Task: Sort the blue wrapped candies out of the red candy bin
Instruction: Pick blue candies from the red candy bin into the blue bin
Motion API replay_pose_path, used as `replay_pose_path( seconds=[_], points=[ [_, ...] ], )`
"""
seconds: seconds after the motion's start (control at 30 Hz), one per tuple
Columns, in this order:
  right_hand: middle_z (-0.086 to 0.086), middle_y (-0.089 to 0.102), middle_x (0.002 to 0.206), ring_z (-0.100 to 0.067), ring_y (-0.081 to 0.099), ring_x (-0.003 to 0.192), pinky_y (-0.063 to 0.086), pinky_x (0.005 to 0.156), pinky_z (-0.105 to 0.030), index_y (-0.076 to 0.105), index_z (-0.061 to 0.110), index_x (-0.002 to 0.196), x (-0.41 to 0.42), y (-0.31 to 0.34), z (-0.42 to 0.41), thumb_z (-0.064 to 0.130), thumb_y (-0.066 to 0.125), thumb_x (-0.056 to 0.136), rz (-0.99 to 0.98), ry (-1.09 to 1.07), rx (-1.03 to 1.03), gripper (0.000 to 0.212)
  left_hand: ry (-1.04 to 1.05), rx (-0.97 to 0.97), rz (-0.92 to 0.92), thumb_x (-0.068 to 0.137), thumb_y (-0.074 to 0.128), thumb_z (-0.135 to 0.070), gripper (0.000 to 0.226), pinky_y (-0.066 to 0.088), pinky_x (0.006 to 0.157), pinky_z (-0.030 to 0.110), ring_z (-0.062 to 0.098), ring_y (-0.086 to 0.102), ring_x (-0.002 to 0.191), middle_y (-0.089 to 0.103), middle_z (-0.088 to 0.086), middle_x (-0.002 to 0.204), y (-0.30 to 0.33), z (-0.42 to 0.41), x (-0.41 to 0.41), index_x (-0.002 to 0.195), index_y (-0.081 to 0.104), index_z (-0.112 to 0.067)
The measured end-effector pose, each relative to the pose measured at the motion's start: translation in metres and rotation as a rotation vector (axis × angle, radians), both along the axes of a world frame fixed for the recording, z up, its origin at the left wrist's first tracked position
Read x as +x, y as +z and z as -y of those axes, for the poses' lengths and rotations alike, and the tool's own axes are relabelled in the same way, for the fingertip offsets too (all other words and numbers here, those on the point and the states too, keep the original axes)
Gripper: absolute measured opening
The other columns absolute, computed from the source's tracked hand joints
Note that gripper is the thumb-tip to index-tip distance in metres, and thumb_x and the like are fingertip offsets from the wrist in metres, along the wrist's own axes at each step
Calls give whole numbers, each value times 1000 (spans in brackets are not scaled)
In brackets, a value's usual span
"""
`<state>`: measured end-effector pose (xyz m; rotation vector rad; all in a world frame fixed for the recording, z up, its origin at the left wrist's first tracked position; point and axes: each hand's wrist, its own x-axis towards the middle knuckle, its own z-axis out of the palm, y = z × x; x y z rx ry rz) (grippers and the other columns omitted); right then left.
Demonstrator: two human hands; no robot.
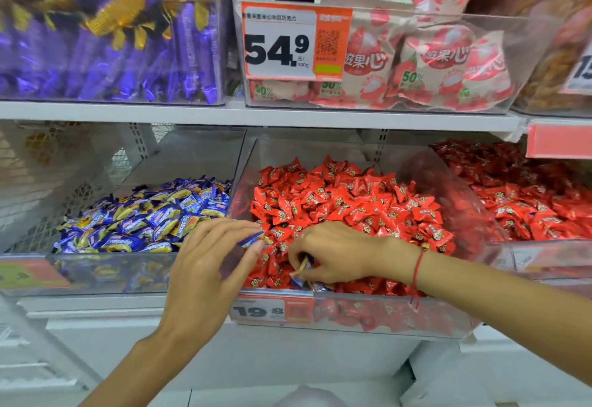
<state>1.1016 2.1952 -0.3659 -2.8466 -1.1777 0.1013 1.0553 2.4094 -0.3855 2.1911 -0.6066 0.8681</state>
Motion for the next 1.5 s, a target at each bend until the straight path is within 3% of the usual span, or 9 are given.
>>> replay_pose_path(
  seconds=[0.23,0.4,0.57,0.67,0.87,1.03,1.3,1.43,1.5],
  points=[
    [4,62,79,2,53,61,43,63,-17,56,15,104,-6,20,6,13,62,92,-446,-282,651,13,-14,-91,-28,92,53,-43,29,41,92,23,7,56,103,65,-19,105,5,-2,0,105,70,-24],
    [-7,62,105,-26,58,91,48,85,-39,59,21,110,-8,22,0,12,41,98,-527,-136,187,23,25,-107,-24,92,53,-41,30,40,89,20,11,55,99,65,-14,100,9,-4,-2,101,71,-19],
    [9,65,94,-10,55,80,43,74,-26,64,23,104,-6,21,-7,31,57,92,-363,-113,-116,15,30,-63,-32,93,53,-38,29,41,89,23,13,55,97,65,-11,100,7,-7,-5,101,70,-16],
    [20,61,96,4,49,82,37,74,-20,69,25,104,-5,30,-4,30,71,84,-331,-88,-99,21,9,-54,-13,93,56,-33,26,39,92,20,14,56,97,64,-11,100,7,-9,-6,102,71,-13],
    [22,49,108,5,40,102,27,72,3,60,24,124,-4,31,8,19,63,91,-414,-127,6,34,1,-48,-17,94,58,-25,22,39,95,24,23,59,100,65,-5,103,6,-11,-7,104,70,-10],
    [14,42,69,9,46,58,33,56,-9,56,18,121,-4,28,10,16,58,95,-396,-180,81,26,-2,14,16,93,61,-20,19,34,98,22,26,59,101,67,-1,107,8,-7,-2,103,70,-7],
    [14,57,62,1,52,56,34,53,-14,69,29,93,3,38,-3,37,78,77,-260,-97,242,20,-40,198,106,93,61,-28,20,43,91,32,18,62,98,70,-5,102,20,-19,22,99,73,-14],
    [10,59,65,-8,51,57,37,55,-17,59,35,96,4,29,-3,37,65,89,-251,-118,204,10,-68,128,48,93,60,-29,20,48,88,32,16,64,93,70,-8,100,21,-13,29,97,74,-15],
    [1,62,71,-15,51,61,45,65,-35,49,40,104,3,23,0,35,52,95,-245,-132,106,10,-74,130,35,92,61,-28,18,48,88,32,17,64,92,70,-8,99,21,-10,32,97,74,-16]
  ],
)
